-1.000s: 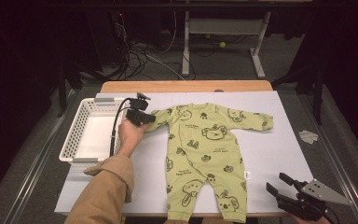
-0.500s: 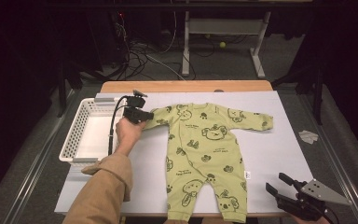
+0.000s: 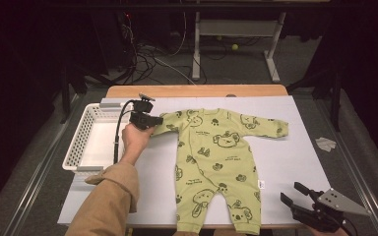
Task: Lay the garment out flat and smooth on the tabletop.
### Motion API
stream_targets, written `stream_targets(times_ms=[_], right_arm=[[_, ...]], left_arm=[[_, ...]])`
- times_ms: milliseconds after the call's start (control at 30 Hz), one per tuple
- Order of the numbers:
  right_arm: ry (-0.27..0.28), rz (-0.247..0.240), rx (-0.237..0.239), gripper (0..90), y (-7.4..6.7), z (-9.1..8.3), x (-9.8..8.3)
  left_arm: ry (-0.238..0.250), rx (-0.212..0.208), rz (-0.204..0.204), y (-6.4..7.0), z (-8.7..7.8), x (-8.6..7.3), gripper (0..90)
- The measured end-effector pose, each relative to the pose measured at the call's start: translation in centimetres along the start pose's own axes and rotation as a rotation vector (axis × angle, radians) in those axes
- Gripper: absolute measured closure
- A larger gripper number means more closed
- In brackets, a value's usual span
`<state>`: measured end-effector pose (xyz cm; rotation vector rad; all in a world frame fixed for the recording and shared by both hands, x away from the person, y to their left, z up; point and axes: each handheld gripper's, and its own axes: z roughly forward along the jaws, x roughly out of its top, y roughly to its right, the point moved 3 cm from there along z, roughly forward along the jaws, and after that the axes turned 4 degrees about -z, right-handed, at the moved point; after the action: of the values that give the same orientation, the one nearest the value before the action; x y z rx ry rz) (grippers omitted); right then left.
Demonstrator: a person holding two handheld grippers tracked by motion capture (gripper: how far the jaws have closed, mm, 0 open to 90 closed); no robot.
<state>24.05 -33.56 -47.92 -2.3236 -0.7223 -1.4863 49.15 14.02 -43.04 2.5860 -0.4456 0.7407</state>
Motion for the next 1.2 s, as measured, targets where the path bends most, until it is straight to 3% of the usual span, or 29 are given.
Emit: stream_targets(times_ms=[467,1200], right_arm=[[-0.003,0.009,-0.004,35.7,0.1,0.0,0.0],[-0.003,-0.001,-0.002,35.7,-0.1,0.1,0.1]], left_arm=[[0.013,-0.049,0.034,1.2,-0.6,0.5,85.2],[0.022,-0.087,0.069,2.1,-1.4,0.6,85.2]])
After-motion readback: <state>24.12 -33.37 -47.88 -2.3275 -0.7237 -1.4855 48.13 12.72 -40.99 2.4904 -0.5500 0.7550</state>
